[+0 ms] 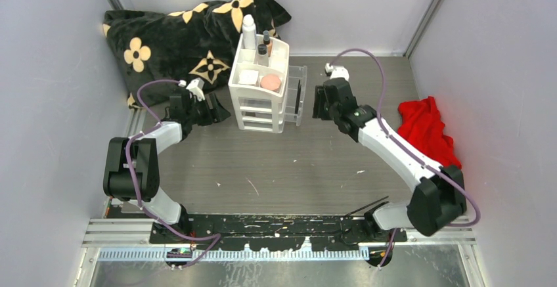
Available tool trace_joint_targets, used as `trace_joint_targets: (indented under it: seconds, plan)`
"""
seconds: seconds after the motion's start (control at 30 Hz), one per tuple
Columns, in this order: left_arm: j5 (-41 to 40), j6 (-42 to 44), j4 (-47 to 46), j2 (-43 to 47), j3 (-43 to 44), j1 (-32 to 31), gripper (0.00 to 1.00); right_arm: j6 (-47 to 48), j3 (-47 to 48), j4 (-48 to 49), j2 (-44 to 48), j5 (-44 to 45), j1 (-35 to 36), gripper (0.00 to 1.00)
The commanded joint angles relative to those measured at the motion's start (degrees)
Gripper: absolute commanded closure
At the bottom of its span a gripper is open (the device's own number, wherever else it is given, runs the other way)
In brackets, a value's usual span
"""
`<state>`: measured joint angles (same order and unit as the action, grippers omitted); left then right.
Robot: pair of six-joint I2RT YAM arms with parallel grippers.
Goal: Organize the makeup
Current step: Move the makeup brush to the center of the board.
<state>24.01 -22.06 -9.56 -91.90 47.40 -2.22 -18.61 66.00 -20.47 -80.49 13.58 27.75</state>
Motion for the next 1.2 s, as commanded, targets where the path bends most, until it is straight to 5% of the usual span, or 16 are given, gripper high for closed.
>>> trace_joint_targets:
  seconds: [0.0, 0.5, 0.7, 1.17]
  plan:
    - [0.17, -0.36, -2.09, 3.21, -0.85, 0.29, 0.29, -2.02, -8.45, -4.18, 6.44, 4.57, -0.01, 0.50]
    - [-14.58, 3.77, 11.26, 30.64, -12.54, -12.10, 0.34, -2.22, -17.45, 2.37, 6.27, 2.17, -1.38, 0.50]
    - [-10.08, 6.41, 9.06, 36.35, -17.57, -21.09, 0.35, -2.90, -15.64, 4.04, 4.42, 2.61, -3.32, 0.48]
    - [-13.82, 16.35, 2.26, 21.16, -5.81, -56.75, 0.36, -3.12, -8.53, 5.46, -0.65, -1.59, -6.21, 0.48]
